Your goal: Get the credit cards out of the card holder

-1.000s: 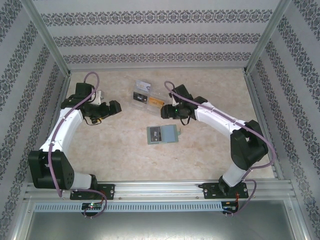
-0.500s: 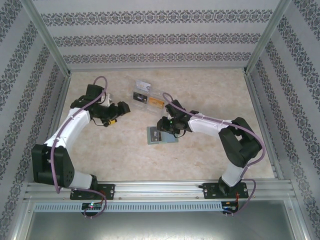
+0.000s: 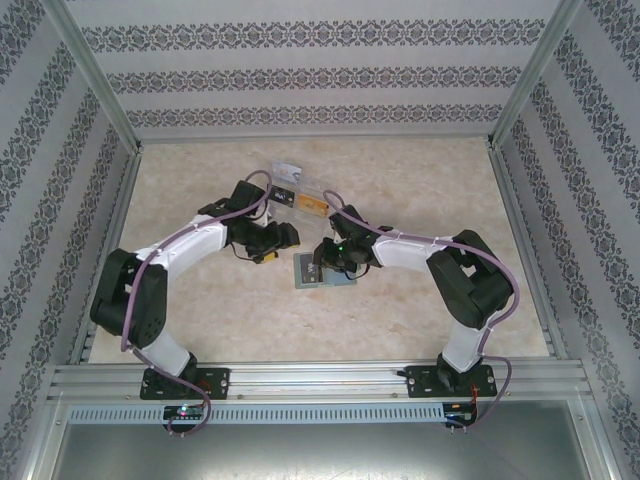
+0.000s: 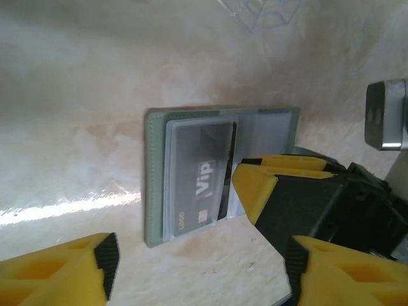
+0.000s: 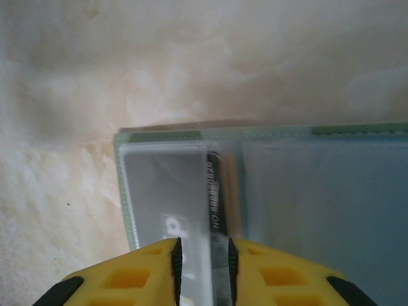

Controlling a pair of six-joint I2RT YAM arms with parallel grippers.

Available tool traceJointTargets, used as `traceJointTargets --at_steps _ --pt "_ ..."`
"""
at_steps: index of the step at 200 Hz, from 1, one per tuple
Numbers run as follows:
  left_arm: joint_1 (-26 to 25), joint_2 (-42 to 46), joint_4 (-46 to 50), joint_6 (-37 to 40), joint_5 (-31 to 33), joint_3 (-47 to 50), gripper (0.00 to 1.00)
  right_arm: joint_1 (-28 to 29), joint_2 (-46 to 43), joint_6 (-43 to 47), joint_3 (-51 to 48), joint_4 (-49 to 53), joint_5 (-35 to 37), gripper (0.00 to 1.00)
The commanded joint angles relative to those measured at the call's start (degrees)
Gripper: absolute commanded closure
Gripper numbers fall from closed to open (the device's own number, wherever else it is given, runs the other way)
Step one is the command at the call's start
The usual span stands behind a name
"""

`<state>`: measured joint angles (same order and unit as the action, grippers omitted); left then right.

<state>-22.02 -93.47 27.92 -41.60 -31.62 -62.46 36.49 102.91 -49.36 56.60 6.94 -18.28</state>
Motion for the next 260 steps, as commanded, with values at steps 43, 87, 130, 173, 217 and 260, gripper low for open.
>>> traceJointTargets --at_steps 43,87,130,173,217,260 --pt "-4.78 -7.44 -8.37 -4.11 0.75 0.20 0.61 -0.11 0.43 -0.81 -2.48 -1.51 0.45 0.72" --pt "-5.32 -10.51 -8.67 -3.84 0.38 -0.16 0.73 0.07 1.50 0.23 -2.04 -1.54 -0.61 0.75" --pt "-5.55 -13.11 -9.12 -3.09 -0.27 -0.30 0.80 0.14 2.07 2.14 -1.60 -1.30 -2.02 0.77" --pt "-5.64 -15.14 -8.39 -2.35 -0.79 -0.64 0.81 0.15 2.73 3.16 -1.31 -1.19 -3.16 0.78" --pt "-5.56 -15.34 -6.97 -1.27 0.18 -1.38 0.81 -0.01 2.09 3.83 -1.54 -0.96 -2.98 0.85" --pt "-5.49 -14.04 -4.02 0.54 2.46 -2.69 0.78 -0.36 -0.46 5.92 -2.52 -0.97 -1.26 0.91"
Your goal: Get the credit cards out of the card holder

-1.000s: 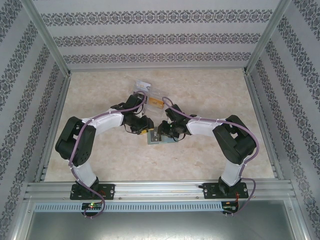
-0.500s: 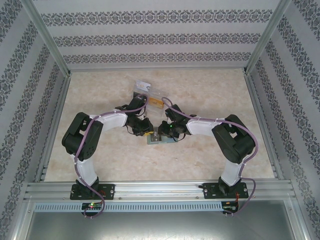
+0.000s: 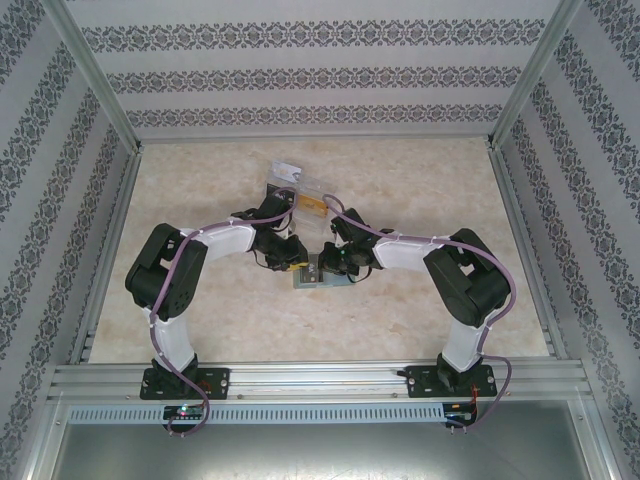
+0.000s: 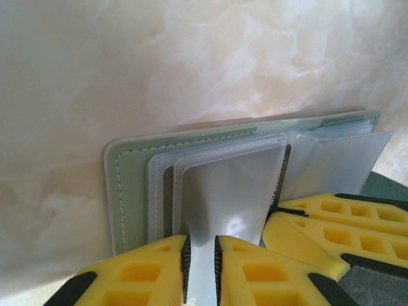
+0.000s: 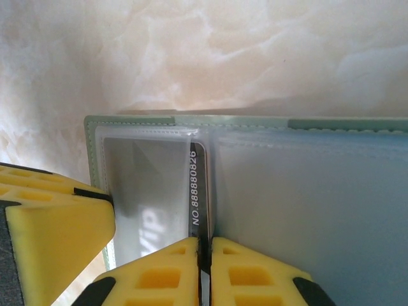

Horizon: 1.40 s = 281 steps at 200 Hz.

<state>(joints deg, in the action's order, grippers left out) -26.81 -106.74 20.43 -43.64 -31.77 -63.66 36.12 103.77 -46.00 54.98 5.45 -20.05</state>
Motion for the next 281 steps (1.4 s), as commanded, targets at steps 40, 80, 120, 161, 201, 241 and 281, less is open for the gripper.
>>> traceJointTargets --at_steps 40,80,120,161,201,241,281 --pt "-0.62 0.54 5.51 3.81 4.66 -2.97 0.75 -0.70 -3.56 2.75 -2.66 -0.21 1.78 0.95" --pt "-0.64 1.02 4.69 3.80 2.87 -3.36 0.77 -0.88 -3.92 2.59 -3.44 -2.21 -0.22 0.96" --pt "-0.67 0.58 1.79 3.05 -0.74 -2.70 0.81 -0.95 -3.42 1.54 -3.52 -3.65 -1.56 0.91" --pt "-0.60 -1.24 2.52 2.97 1.65 -2.08 0.83 -1.16 -2.80 0.65 -3.80 -3.68 -1.80 0.83" --pt "-0.59 -2.69 2.62 2.49 2.54 -1.10 0.85 -1.18 -2.04 0.39 -4.00 -3.50 -3.35 0.83" --pt "-0.57 -2.93 3.21 2.66 3.68 -0.45 0.87 -1.00 -0.33 -0.65 -3.59 -4.60 -5.43 0.83" --pt "-0.60 -3.17 2.65 2.59 3.32 0.43 0.87 -1.19 -0.23 -1.42 -3.84 -5.98 -6.30 0.82"
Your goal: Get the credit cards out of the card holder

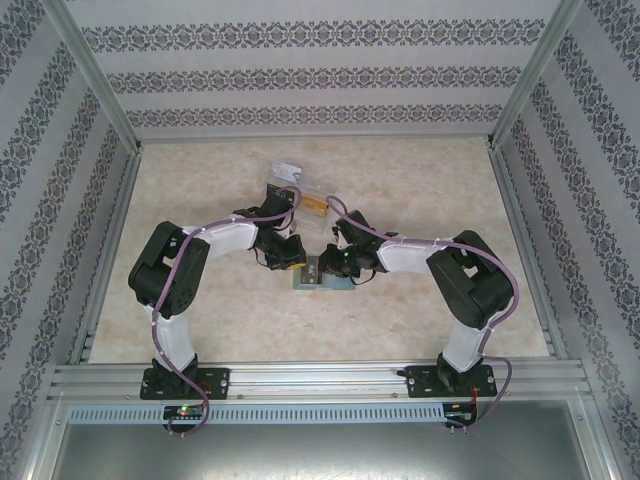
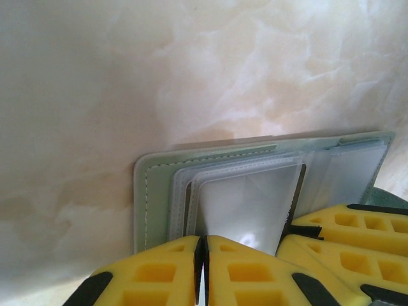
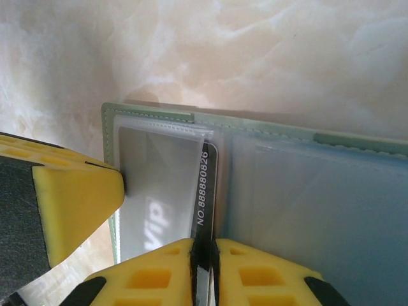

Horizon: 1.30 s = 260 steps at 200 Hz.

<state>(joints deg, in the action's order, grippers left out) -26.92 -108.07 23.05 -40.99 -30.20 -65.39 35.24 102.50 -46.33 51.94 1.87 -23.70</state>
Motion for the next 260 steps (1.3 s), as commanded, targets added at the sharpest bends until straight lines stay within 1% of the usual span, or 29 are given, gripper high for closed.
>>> traceJointTargets --at_steps 1,46,104,132,143,165,222,260 --pt "-0.50 -1.82 0.00 -0.05 1.73 2.22 0.87 -0.28 1.06 -1.19 -0.79 -2.62 -2.81 0.82" --pt "-0.50 -1.80 -1.37 -0.89 1.02 4.19 0.88 -0.70 1.56 -3.82 -1.55 -7.17 -5.65 0.83" --pt "-0.43 -1.44 -2.38 -1.61 1.21 5.87 0.88 -1.33 0.42 -7.76 -3.82 -12.72 -6.04 0.83" --pt "-0.44 -1.43 -2.44 -1.69 1.35 5.88 0.89 -1.33 0.21 -8.76 -4.52 -15.82 -7.96 0.86" --pt "-0.47 -1.39 -2.57 -1.68 1.13 5.79 0.89 -1.32 -0.21 -8.88 -4.89 -16.50 -8.32 0.88" --pt "-0.53 -1.35 -2.73 -1.79 1.08 5.79 0.89 -1.49 -1.15 -9.08 -5.36 -17.16 -8.34 0.89" --pt "-0.57 -1.70 -3.10 -2.16 0.52 5.75 0.89 -1.52 -0.13 -10.28 -5.72 -19.14 -8.39 0.84" --pt "-0.52 -1.96 -3.54 -2.66 -0.31 6.06 0.89 -1.21 1.42 -9.86 -5.29 -18.67 -7.33 0.83"
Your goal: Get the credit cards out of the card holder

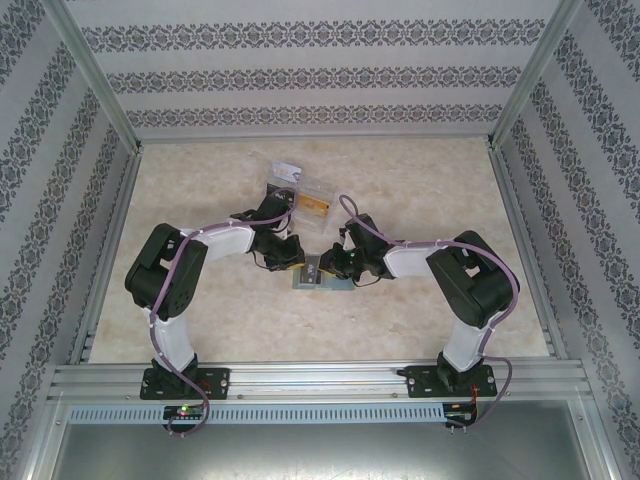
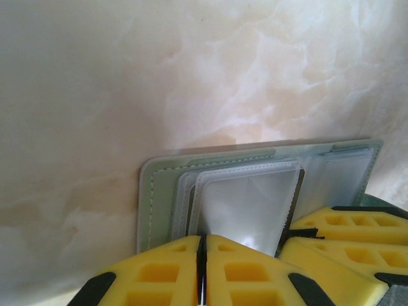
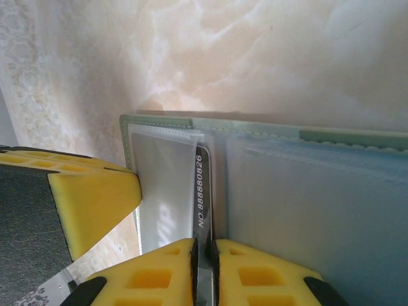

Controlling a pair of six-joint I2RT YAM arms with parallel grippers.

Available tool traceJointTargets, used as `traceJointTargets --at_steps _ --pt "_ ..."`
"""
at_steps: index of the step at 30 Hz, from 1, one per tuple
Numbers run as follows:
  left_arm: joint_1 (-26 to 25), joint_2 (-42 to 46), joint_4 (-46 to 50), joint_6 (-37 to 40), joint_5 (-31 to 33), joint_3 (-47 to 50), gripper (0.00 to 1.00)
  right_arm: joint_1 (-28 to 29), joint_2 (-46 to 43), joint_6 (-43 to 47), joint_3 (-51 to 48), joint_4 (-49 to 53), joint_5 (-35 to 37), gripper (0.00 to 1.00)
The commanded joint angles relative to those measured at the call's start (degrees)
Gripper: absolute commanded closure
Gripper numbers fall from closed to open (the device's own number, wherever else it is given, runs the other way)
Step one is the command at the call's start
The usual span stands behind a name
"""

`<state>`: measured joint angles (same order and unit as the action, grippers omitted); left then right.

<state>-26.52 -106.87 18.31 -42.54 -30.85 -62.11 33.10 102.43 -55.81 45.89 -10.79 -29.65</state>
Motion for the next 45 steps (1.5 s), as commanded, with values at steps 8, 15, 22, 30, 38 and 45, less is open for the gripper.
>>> traceJointTargets --at_steps 8,15,22,30,38,45 --pt "-0.85 -2.82 0.39 -1.80 -1.29 2.99 0.89 1.23 1.60 0.02 1.30 -5.75 -1.16 0.93" --pt "0.10 -0.48 4.18 0.86 0.04 -0.15 0.82 -0.25 -2.65 2.56 -0.02 -0.14 0.39 1.00" --pt "0.93 0.21 7.75 4.14 0.12 -3.98 0.78 -1.96 -5.61 5.06 -2.19 3.99 1.59 1.00" --pt "0.92 1.96 4.89 3.75 -3.34 -3.03 0.81 -2.27 -4.64 5.61 -1.99 4.78 1.85 1.00" --pt "0.09 -0.21 4.89 5.43 -6.43 -4.91 0.86 -2.23 -3.14 7.21 -0.43 7.30 3.15 1.00" --pt "-0.45 -3.83 5.45 5.90 -7.12 -6.23 0.88 -2.25 -2.32 8.79 0.78 9.07 4.04 1.00"
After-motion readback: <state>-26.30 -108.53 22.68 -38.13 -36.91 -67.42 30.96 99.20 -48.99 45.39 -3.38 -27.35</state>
